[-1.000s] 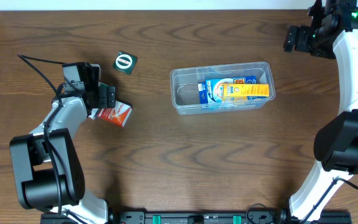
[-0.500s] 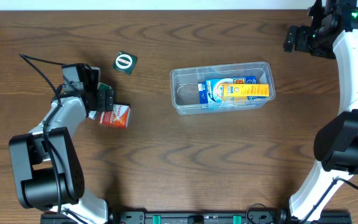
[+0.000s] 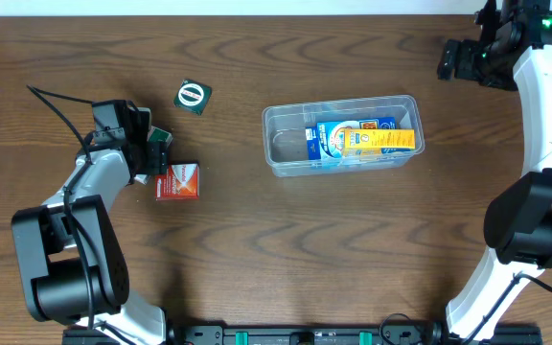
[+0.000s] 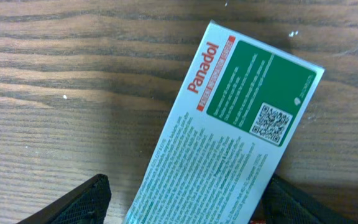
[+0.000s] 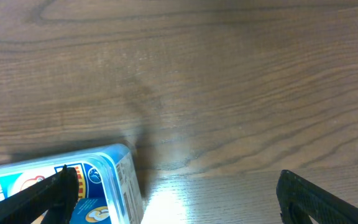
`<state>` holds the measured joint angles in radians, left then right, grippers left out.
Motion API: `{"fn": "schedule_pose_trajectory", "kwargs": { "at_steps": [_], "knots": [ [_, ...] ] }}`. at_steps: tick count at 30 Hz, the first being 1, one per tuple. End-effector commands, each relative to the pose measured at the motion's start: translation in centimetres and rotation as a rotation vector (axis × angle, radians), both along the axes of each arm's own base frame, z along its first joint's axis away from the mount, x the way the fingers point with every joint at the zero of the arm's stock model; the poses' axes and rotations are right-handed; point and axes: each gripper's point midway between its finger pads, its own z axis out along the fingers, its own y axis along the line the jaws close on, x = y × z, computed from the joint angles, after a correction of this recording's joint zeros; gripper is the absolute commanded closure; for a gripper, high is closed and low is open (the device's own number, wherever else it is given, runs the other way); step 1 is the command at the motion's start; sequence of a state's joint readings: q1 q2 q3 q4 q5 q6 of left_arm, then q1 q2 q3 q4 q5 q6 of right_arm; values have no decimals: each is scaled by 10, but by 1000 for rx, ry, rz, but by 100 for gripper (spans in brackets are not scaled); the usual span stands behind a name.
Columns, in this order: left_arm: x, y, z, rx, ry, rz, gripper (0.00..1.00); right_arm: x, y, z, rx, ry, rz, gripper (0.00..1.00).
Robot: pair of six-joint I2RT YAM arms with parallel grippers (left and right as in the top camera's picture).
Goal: Pack container
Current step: 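Grasp the white-green Panadol box with the left gripper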
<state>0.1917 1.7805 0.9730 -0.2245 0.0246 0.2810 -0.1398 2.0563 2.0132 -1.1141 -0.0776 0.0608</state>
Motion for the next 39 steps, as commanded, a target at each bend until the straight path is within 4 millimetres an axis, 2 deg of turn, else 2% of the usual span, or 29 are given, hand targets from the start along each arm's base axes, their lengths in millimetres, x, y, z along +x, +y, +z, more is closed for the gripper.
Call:
{"fn": "schedule_pose_trajectory", "kwargs": {
  "at_steps": [1,7,10,17,27,31,33,36,39],
  "knots": [
    [3,-2,-6,-23,-7,6,22,2,1,5,4,-13,-9,1],
    [16,0,2,-4,-65,-23,21,2,1,5,4,-13,-9,0],
    [17,-8,2,-24,-68,-82,21,2,1,5,4,-13,-9,1],
    [15,-11,0,-41,-60,-90,24,2,1,5,4,-13,-9,1],
    [8,-12,-22,-55,-2,-86,25,2,1,5,4,-13,-9,1],
    [8,-12,-23,-56,0,-86,25,2,1,5,4,-13,-9,1],
    [8,-12,-23,-56,0,-86,31,2,1,5,4,-13,-9,1],
    [8,-12,-22,-55,-1,-86,47,2,1,5,4,-13,-9,1],
    [10,-12,-18,-54,-13,-84,51,2,1,5,4,-13,-9,1]
  ]
}}
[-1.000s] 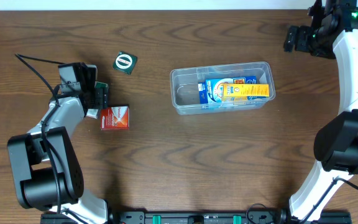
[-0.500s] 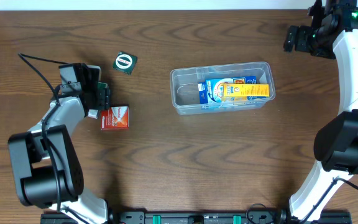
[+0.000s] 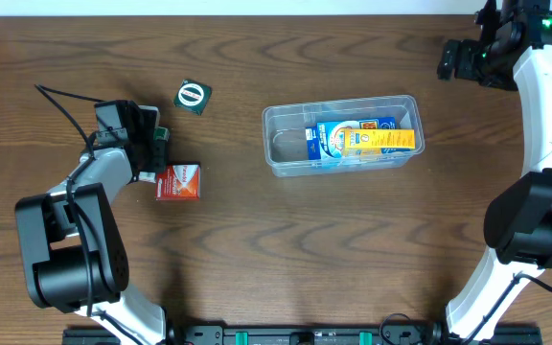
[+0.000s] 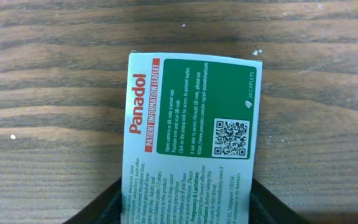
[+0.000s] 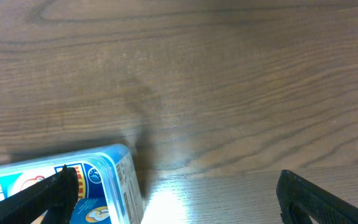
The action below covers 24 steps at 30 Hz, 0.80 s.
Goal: Pack container
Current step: 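Grasp the white-green Panadol box with the left gripper, then lift the Panadol box and carry it toward the container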
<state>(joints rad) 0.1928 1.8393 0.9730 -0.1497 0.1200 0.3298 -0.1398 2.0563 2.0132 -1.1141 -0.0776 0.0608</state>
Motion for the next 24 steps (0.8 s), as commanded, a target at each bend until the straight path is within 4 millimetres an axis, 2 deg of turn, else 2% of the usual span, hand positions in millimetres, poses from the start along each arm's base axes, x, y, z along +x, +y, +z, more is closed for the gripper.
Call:
{"fn": "schedule_pose_trajectory", "kwargs": {
  "at_steps": [1,7,11,15,20,24],
  "knots": [
    [-3,2,-2,7,10,1,51,2,1,5,4,-13,-9,1],
    [3,2,17,13,-37,5,51,2,1,5,4,-13,-9,1],
    [9,2,45,8,-109,33,51,2,1,5,4,-13,-9,1],
    [15,-6,83,20,-204,18,50,2,1,5,4,-13,-9,1],
    [18,-32,133,30,-329,-46,50,2,1,5,4,-13,-9,1],
    [18,-64,158,22,-392,-122,50,2,1,5,4,-13,-9,1]
  ]
}}
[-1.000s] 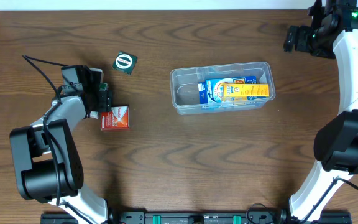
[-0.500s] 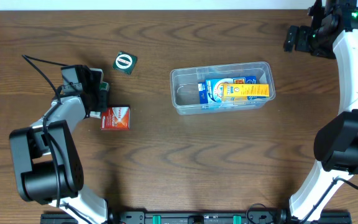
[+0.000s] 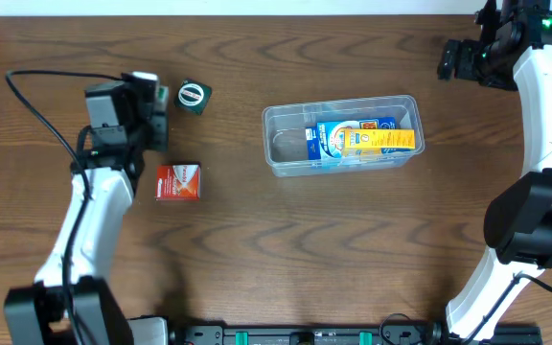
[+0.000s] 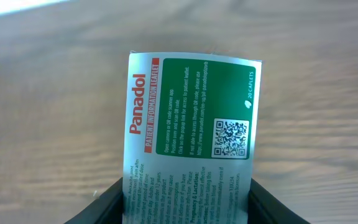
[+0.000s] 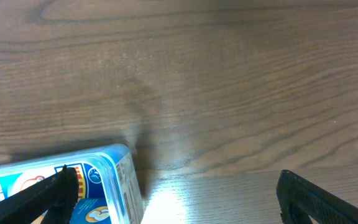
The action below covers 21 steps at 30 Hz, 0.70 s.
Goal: Pack container
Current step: 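Lift the Panadol box and carry it toward the container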
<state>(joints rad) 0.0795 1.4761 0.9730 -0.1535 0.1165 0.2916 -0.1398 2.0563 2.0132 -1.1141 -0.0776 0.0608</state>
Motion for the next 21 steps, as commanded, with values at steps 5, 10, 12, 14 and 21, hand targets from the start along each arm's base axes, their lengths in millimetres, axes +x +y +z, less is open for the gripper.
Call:
{"fn": "schedule_pose_trajectory", "kwargs": {
  "at_steps": [5,10,12,14,21],
  "knots": [
    [-3,-70,23,-1,-63,-164,50,2,1,5,4,-13,-9,1],
    [1,-123,41,4,-157,-295,50,2,1,5,4,-13,-9,1],
    [4,-142,54,-4,-219,-335,50,2,1,5,4,-13,-9,0],
    [6,-164,69,-17,-291,-379,50,2,1,5,4,-13,-9,1],
    [-2,-221,99,-59,-424,-498,50,2,1,5,4,-13,-9,1]
  ]
}}
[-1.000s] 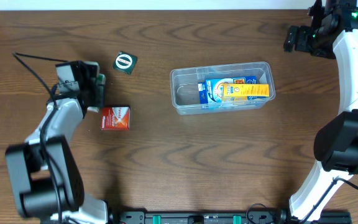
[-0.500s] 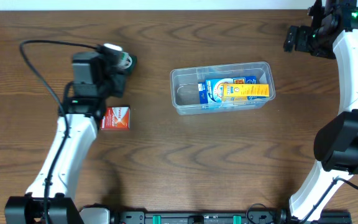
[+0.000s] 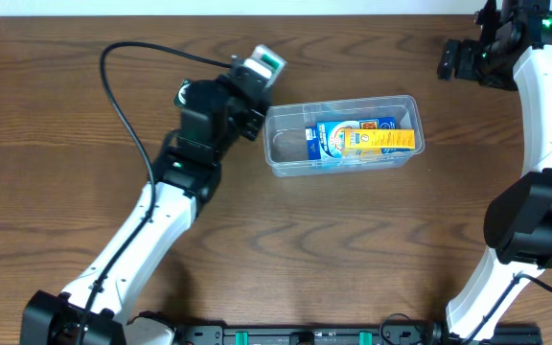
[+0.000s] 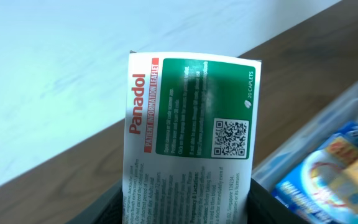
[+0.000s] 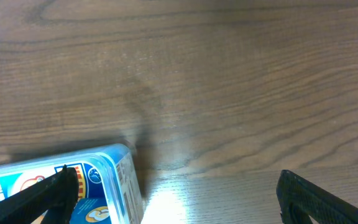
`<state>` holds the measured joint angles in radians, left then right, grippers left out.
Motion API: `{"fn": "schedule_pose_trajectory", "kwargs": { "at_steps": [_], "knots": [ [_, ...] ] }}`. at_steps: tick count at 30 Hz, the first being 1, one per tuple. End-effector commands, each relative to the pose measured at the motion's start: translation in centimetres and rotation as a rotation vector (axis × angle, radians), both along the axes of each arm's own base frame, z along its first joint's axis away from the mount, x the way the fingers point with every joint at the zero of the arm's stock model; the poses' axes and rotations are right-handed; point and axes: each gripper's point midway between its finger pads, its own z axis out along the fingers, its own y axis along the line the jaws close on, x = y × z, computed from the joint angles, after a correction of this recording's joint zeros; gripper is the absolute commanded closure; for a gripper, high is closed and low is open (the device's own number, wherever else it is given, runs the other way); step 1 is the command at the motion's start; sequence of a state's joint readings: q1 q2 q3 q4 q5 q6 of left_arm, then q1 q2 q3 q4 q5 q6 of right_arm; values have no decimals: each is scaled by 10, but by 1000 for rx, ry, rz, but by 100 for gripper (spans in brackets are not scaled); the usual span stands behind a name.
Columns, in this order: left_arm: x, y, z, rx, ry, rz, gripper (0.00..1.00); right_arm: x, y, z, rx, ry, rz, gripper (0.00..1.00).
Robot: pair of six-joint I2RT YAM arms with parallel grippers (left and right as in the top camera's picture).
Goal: Pack container
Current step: 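Lift the Panadol box and carry it toward the container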
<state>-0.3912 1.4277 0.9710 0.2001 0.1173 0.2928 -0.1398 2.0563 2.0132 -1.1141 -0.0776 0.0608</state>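
A clear plastic container (image 3: 286, 153) stands mid-table with a blue and yellow box (image 3: 362, 139) inside. My left gripper (image 3: 253, 84) is shut on a white and green Panadol box (image 4: 190, 124), held in the air by the container's left end. The overhead view shows the Panadol box (image 3: 265, 61) sticking out past the fingers, over the container's far left corner. In the left wrist view the container (image 4: 353, 109) and its blue box lie below right. My right gripper (image 3: 456, 60) hangs open at the far right of the table, with nothing between its fingers (image 5: 45, 193).
My left arm (image 3: 161, 206) stretches diagonally from the near left across the table's left half, covering what lies beneath it. A black cable (image 3: 123, 86) loops above it. The right arm (image 3: 544, 105) runs down the right edge.
My left gripper has moved with the Panadol box from the far left of the table to the container's left end. The red box and green box no longer show. The right arm has not moved.
First my left gripper stood open around the Panadol box lying askew on the wood beside a red box. Then the box sat straight between the fingers, then was held off the table at the far left, and is now at the container.
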Motion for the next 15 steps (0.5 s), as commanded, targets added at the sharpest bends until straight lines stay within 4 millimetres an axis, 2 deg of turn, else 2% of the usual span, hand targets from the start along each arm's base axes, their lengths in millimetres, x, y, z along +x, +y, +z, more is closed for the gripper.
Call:
{"fn": "schedule_pose_trajectory", "kwargs": {
  "at_steps": [1,8,15],
  "knots": [
    [-6,-18,7,1,-32,-43,50,2,1,5,4,-13,-9,1],
    [-11,-49,12,-8,-48,-106,51,2,1,5,4,-13,-9,1],
    [-3,-72,22,1,-33,-136,52,2,1,5,4,-13,-9,1]
  ]
}}
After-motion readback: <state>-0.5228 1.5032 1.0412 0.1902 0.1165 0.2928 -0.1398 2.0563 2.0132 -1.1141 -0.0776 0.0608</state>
